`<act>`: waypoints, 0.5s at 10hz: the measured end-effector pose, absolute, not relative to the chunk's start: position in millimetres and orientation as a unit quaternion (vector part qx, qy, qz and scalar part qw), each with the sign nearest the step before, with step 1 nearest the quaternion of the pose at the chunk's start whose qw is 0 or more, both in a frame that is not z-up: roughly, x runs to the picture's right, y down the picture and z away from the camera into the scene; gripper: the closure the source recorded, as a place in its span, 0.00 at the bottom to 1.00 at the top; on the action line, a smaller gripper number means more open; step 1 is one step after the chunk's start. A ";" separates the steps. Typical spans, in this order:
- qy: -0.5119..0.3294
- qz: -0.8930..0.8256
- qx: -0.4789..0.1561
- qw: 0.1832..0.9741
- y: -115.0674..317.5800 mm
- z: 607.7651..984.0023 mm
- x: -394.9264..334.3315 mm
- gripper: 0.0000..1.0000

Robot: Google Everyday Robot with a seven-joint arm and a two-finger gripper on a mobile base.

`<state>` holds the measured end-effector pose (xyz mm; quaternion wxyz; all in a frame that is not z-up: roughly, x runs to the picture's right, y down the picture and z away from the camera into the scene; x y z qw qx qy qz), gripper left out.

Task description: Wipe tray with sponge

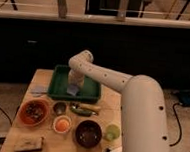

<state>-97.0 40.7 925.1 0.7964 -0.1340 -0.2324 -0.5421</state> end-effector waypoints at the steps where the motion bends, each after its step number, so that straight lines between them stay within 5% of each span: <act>1: -0.228 -0.536 -0.137 0.801 40.3 926.7 -83.6 1.00; 5: -0.195 -0.490 -0.147 0.837 13.6 948.2 -29.0 1.00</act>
